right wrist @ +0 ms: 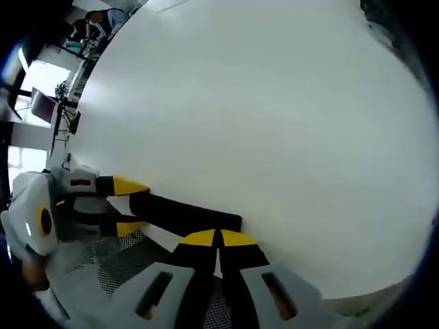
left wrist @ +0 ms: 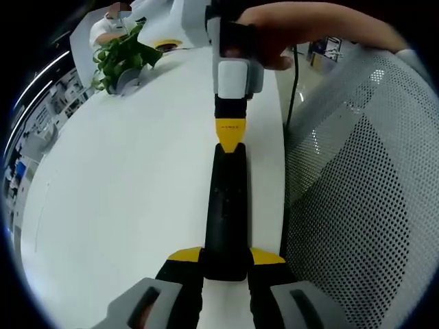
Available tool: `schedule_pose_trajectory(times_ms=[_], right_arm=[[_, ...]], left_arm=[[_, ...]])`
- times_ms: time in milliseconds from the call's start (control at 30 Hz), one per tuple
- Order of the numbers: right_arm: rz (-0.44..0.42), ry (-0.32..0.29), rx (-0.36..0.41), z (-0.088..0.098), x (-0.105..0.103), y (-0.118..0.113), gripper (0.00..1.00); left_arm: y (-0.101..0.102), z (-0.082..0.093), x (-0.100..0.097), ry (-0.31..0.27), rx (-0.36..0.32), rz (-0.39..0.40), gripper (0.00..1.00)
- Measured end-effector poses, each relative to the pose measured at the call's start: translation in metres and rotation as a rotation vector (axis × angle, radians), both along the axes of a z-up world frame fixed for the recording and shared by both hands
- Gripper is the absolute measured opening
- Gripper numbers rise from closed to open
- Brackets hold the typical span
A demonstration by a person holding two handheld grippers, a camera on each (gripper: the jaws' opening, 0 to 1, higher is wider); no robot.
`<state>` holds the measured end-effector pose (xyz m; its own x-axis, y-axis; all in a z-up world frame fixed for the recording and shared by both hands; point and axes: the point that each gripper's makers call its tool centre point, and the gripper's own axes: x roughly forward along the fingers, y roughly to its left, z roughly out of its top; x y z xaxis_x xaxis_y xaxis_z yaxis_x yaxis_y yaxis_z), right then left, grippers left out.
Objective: Press the specified remote control buttons in sequence, fully releasing each button before pressing the next.
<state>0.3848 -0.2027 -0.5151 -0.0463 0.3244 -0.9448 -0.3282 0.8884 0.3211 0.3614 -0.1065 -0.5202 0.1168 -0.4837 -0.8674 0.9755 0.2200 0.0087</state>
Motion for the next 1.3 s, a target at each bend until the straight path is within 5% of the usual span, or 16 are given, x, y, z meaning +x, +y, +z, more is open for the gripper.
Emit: schedule_pose_trajectory(times_ms=[1300], right_arm=[[-0.015, 0.004, 0.013, -0.0006, -0.0012, 0.0025, 0.0]], left_arm=[[0.0, 0.0003, 0.0, 0.002, -0.003, 0.002, 0.24]])
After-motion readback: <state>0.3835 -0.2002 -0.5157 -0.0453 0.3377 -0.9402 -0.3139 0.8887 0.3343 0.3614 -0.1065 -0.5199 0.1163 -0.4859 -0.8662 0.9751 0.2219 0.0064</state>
